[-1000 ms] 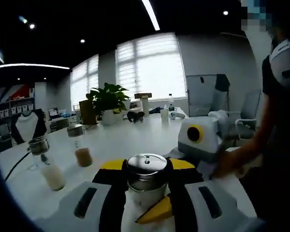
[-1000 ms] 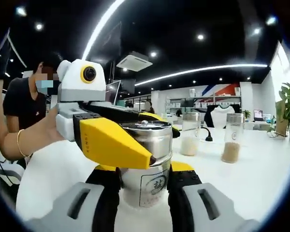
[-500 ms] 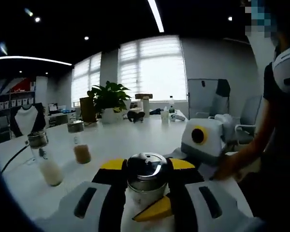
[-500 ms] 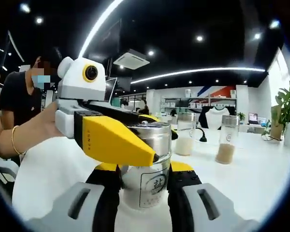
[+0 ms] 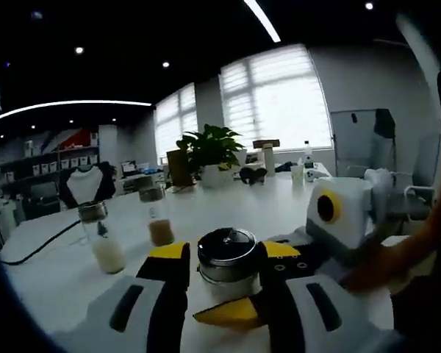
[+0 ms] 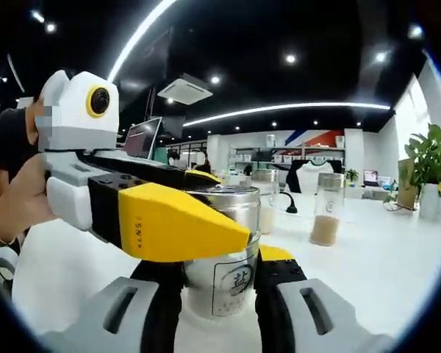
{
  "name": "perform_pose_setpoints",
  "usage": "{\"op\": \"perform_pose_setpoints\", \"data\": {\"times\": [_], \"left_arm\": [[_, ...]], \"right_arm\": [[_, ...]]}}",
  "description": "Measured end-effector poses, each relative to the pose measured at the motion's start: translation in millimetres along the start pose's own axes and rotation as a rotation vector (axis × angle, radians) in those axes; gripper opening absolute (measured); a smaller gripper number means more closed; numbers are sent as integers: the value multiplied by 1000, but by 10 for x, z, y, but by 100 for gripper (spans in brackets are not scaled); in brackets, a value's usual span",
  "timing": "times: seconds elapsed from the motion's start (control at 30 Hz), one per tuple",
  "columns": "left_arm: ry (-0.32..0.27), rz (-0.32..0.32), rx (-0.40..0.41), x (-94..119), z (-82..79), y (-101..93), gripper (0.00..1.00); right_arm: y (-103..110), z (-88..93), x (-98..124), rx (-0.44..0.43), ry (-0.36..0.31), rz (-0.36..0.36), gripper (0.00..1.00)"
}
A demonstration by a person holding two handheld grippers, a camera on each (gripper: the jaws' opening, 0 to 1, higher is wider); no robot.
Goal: Rotate the seasoning bottle until the label or dispensing opening points toward the visible target arrow and the bottle remains upright within the marked orientation range
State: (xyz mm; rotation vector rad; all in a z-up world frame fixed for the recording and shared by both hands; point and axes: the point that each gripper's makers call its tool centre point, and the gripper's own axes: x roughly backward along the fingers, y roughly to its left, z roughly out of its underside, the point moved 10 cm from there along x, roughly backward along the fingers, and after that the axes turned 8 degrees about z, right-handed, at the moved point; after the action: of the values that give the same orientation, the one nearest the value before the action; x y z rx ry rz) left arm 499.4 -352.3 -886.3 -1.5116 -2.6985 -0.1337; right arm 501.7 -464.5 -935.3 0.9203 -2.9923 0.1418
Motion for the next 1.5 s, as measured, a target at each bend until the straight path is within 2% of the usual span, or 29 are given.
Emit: {"op": "perform_pose_setpoints", "data": {"times": [0.1, 0.23, 0.37, 0.63, 0.77, 0.93, 1.0, 1.1, 1.33, 1.5], "left_arm": [[-37, -51, 81, 7, 40, -29, 41], [-40, -90, 108, -11, 73, -70, 42], [-9, -141, 99, -21, 78, -108, 43], [-24, -229, 125, -85, 91, -213, 41], [-52, -266, 131, -82, 95, -218, 39], [-32, -273, 127, -103, 96, -211, 40], [-34, -279, 123, -96, 103, -203, 38], [-35, -251, 120, -79, 104, -174, 37], [16, -160, 72, -72, 104, -127, 37], [34, -104, 72, -36, 91, -65, 37]], "right_arm": [[-7, -6, 1, -1, -5, 5, 35], [-15, -1, 4, 5, 0, 10, 35], [-6, -7, 5, 11, -4, 12, 35], [8, -10, 2, 11, -6, 8, 35], [4, -5, -1, 12, 2, 9, 35], [28, 0, -14, 31, 14, -5, 35], [33, 2, -14, 36, 16, -8, 35], [27, 6, -18, 21, 17, -12, 35], [20, 25, -22, -10, 28, -28, 35], [31, 23, -28, -14, 22, -46, 34]]}}
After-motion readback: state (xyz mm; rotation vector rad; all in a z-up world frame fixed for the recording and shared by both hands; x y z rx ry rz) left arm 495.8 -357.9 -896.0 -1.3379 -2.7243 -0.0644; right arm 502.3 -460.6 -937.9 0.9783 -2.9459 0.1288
